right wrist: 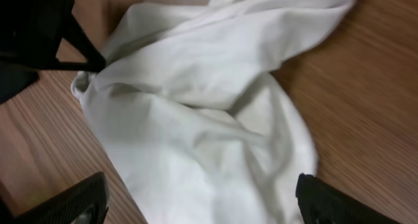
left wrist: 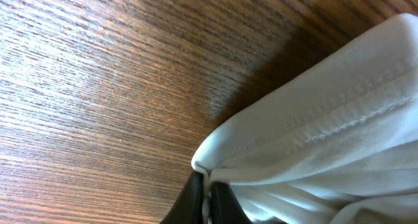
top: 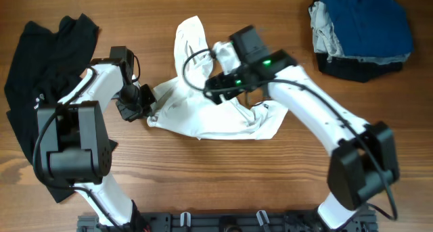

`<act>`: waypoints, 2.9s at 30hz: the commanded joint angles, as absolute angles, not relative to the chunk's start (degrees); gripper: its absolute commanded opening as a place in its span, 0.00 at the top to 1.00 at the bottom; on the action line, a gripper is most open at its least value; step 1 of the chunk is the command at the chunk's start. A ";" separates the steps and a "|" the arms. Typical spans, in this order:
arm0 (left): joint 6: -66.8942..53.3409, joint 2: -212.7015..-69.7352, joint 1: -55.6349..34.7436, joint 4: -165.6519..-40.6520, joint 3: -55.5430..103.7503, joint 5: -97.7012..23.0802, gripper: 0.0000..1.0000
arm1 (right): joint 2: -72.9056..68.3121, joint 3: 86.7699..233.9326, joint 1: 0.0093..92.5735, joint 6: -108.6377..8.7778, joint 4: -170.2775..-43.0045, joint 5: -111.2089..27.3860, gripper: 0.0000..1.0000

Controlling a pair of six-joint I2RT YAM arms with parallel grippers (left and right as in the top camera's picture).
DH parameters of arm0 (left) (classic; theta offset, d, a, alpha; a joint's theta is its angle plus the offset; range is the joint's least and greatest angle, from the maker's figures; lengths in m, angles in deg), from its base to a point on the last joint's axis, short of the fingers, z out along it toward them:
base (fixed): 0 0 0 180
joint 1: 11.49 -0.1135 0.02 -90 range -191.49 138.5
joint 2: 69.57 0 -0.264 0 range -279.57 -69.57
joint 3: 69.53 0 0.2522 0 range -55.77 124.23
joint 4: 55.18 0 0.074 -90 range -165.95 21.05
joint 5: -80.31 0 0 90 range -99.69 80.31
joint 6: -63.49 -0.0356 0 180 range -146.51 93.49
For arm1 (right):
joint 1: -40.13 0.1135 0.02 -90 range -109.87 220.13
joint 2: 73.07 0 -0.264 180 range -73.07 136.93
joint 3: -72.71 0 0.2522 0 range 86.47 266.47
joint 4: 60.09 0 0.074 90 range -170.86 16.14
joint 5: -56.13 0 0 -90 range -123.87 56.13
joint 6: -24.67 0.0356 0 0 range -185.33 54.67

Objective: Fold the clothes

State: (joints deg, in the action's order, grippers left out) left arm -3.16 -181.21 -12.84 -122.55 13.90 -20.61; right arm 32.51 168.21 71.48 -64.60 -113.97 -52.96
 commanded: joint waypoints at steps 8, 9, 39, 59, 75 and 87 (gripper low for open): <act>-3.82 -180.88 -12.84 -121.94 12.85 -17.51 0.96 | 42.17 167.55 74.72 -60.64 -108.60 -42.05 0.18; -3.82 -180.88 -12.84 -121.94 12.85 -17.51 0.96 | 42.19 167.55 74.74 -60.64 -108.36 -41.05 0.21; -3.82 -180.88 -12.90 -120.36 12.85 -14.27 0.96 | 35.26 172.91 42.81 -60.81 -107.92 -50.12 0.96; -6.83 -163.94 -13.43 -121.85 22.95 -15.23 0.96 | 34.13 194.74 35.24 -62.96 -128.36 -59.04 0.96; -6.77 -150.28 -11.31 -114.05 26.92 -25.68 0.96 | 34.41 183.84 47.35 -66.54 -133.45 -64.41 0.07; -6.11 -145.80 1.04 -107.73 44.10 -21.97 0.96 | 34.32 183.84 47.90 -71.24 -131.53 -79.63 0.08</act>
State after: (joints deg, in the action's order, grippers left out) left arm -5.91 -147.46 -2.30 -109.17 41.31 -24.55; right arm 34.83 184.10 47.44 -68.11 -132.01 -71.84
